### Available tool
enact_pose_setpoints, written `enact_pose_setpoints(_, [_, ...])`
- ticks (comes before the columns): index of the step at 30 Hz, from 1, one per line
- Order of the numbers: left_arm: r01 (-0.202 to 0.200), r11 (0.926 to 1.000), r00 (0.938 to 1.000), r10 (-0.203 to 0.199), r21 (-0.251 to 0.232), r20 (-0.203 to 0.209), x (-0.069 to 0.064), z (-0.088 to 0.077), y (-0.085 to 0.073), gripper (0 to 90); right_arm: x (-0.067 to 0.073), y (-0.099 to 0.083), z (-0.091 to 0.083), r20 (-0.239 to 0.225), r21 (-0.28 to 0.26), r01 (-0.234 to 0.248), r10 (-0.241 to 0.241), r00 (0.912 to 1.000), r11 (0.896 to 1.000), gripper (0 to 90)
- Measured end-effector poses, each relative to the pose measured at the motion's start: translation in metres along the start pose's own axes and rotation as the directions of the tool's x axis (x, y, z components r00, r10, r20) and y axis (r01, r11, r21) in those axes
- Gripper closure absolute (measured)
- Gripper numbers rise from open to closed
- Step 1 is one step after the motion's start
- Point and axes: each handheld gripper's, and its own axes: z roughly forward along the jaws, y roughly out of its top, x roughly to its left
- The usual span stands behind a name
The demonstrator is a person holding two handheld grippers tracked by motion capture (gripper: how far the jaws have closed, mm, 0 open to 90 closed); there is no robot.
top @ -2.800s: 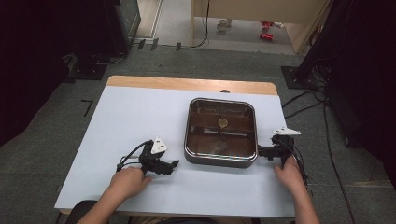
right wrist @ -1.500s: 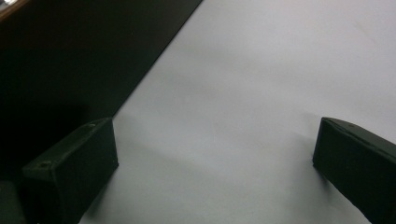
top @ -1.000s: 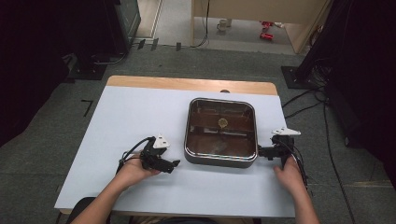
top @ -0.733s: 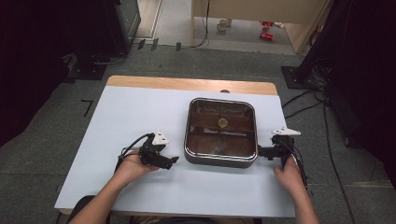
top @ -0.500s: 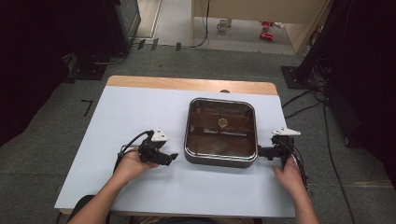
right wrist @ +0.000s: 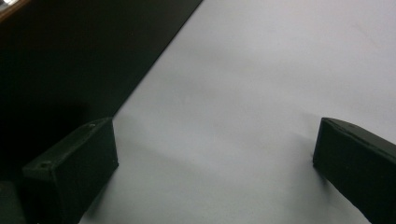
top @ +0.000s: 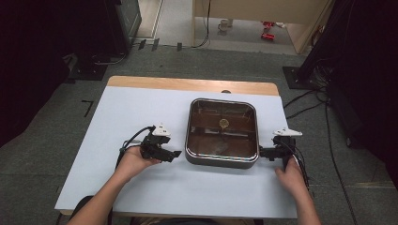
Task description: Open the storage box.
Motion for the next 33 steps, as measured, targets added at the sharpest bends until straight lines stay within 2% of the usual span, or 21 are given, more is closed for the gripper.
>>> enact_pose_setpoints(3, [0.003, 1.0, 1.0, -0.003, -0.004, 0.007, 0.0, -0.001, 0.001, 28.7, 0.0, 0.0, 0.0, 0.0, -0.001, 0.001, -0.001, 1.0, 1.0, 0.0])
enact_pose_setpoints(11, [-0.007, 1.0, 1.0, 0.007, 0.006, 0.003, 0.003, -0.005, 0.014, 27.2, 0.0, 0.0, 0.0, 0.002, -0.001, 0.002, -0.002, 1.0, 1.0, 0.0])
enact_pose_setpoints(12, [-0.009, 1.0, 0.9997, 0.009, 0.001, 0.022, 0.002, -0.009, 0.018, 26.8, 0.0, 0.0, 0.0, 0.002, -0.001, 0.002, -0.002, 1.0, 1.0, 0.0])
enact_pose_setpoints(15, [-0.016, 0.9999, 0.9994, 0.016, -0.003, 0.032, 0.002, -0.013, 0.022, 25.8, 0.0, 0.0, 0.0, 0.001, -0.001, 0.003, -0.003, 1.0, 1.0, 0.0])
enact_pose_setpoints(16, [-0.01, 0.9997, 0.9987, 0.011, -0.021, 0.05, 0.002, -0.017, 0.028, 25.4, 0.0, 0.0, 0.0, 0.001, -0.001, 0.002, -0.002, 1.0, 1.0, 0.0])
enact_pose_setpoints(21, [-0.016, 0.9993, 0.9975, 0.018, -0.034, 0.068, 0.003, -0.02, 0.038, 22.5, 0.0, 0.0, 0.0, 0.0, 0.001, -0.001, 0.001, 1.0, 1.0, 0.0])
enact_pose_setpoints(23, [-0.035, 0.9978, 0.9956, 0.04, -0.056, 0.085, 0.0, -0.021, 0.046, 21.3, 0.0, 0.0, 0.0, -0.001, 0.001, -0.002, 0.002, 1.0, 1.0, 0.0])
enact_pose_setpoints(27, [-0.051, 0.9968, 0.994, 0.057, -0.061, 0.094, -0.003, -0.021, 0.054, 21.2, 0.0, 0.0, 0.0, -0.002, 0.001, -0.003, 0.003, 1.0, 1.0, 0.0])
enact_pose_setpoints(33, [-0.067, 0.9969, 0.9911, 0.071, -0.041, 0.112, -0.007, -0.015, 0.068, 21.4, 0.0, 0.0, 0.0, -0.003, 0.002, -0.003, 0.003, 1.0, 1.0, 0.0])
